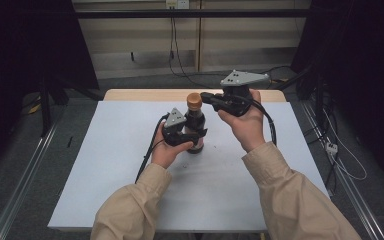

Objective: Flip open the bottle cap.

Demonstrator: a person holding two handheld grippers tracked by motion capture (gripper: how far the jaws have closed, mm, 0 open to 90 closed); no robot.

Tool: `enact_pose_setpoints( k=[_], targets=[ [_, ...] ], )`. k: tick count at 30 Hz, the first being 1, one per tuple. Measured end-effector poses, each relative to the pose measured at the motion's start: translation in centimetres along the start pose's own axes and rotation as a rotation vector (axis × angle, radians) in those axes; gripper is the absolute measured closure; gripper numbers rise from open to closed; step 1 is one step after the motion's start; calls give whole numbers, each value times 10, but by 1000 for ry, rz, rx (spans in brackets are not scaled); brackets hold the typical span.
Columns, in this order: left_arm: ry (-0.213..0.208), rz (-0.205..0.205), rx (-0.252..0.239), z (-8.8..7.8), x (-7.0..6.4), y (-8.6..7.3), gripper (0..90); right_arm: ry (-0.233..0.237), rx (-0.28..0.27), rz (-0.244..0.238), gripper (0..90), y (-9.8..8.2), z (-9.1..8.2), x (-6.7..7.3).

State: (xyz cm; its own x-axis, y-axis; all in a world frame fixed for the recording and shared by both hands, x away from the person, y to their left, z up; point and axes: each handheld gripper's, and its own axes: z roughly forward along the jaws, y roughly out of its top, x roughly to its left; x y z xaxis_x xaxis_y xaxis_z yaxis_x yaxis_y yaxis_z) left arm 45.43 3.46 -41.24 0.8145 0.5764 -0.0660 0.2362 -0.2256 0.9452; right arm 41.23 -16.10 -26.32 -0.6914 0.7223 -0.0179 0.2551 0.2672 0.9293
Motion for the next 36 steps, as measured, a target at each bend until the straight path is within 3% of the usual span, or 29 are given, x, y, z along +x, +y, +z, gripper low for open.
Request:
enact_pose_setpoints(
  k=[6,8,16,31,36],
  targets=[
    [3,-2,-2,0,0,0,304,-4,21,8,900,-8,-1,-3],
    [-16,-1,1,0,1,0,304,-2,26,11,900,-10,-1,-4],
    [-13,-3,-4,0,0,-1,303,38,70,19,900,-20,5,-4],
    [-11,-8,-10,0,0,-2,303,51,65,33,900,-16,7,-6],
    [13,-13,-19,1,-1,-2,304,51,67,22,900,-13,7,-4]
  ],
)
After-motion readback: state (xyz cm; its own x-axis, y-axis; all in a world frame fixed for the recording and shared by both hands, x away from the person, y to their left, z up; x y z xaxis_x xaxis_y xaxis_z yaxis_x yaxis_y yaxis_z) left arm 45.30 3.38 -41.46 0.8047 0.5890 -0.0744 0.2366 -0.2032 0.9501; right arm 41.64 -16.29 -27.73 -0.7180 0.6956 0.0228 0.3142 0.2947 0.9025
